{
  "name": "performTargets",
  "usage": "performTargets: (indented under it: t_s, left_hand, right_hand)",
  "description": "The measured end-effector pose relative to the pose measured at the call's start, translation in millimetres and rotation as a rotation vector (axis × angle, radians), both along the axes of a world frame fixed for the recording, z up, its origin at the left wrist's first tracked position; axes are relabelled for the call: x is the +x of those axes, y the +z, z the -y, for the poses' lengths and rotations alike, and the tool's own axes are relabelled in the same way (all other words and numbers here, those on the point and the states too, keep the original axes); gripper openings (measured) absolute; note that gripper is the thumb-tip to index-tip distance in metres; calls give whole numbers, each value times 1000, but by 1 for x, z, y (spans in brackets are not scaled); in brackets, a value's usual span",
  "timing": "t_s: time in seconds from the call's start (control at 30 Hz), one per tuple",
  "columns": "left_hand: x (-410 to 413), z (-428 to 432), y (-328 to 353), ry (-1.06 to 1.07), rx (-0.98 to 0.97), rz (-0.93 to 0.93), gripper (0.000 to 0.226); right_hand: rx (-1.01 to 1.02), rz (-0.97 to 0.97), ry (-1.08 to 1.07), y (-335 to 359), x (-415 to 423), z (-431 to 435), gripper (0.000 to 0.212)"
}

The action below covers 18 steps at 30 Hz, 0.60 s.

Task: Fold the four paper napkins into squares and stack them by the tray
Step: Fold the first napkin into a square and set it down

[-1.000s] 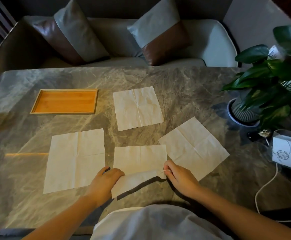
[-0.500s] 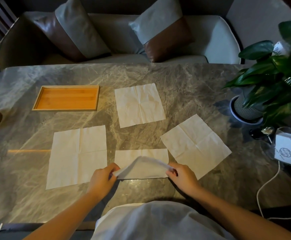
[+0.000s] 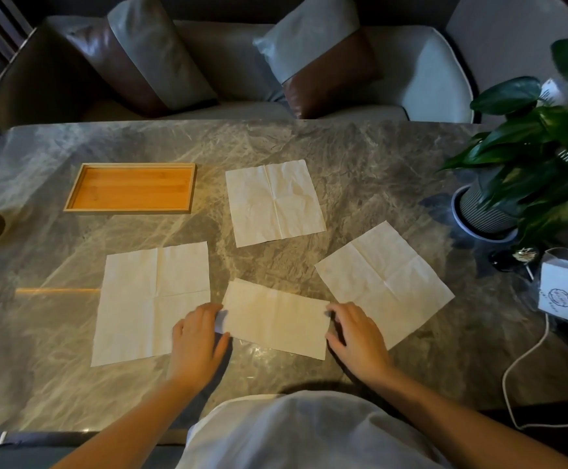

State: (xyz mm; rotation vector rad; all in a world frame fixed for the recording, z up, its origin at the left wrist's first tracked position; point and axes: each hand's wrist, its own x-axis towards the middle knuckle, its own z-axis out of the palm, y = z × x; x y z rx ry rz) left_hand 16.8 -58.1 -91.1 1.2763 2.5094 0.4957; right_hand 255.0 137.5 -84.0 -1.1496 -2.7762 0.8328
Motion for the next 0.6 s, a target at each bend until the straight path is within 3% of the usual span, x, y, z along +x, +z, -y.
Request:
performTargets:
  t_s: [0.1,0.17,0.3,0.4,0.5,0.6]
  left_hand:
    - [19,-14,4,-289,-33,-110,49]
    - [35,-27,4,-420,-132,-175,51]
    - [38,-32,-4,-413,-358,-132,53]
    - [21,-20,-4,-394,-363,-179,54]
    - [10,-11,6,-398,-375,-288,70]
    - [12,-12,10,-368,-352,-340,52]
  right_hand:
    - [115,111,332,-3,-21,13,54]
    - [118,197,409,-9,-37,22,60]
    - [126,298,406,-16,-43,17,61]
    - [151,285,400,-18,-26,6,60]
    - [146,287,388,-20,-14,2,59]
    - [134,280,380,-16,-15,3,60]
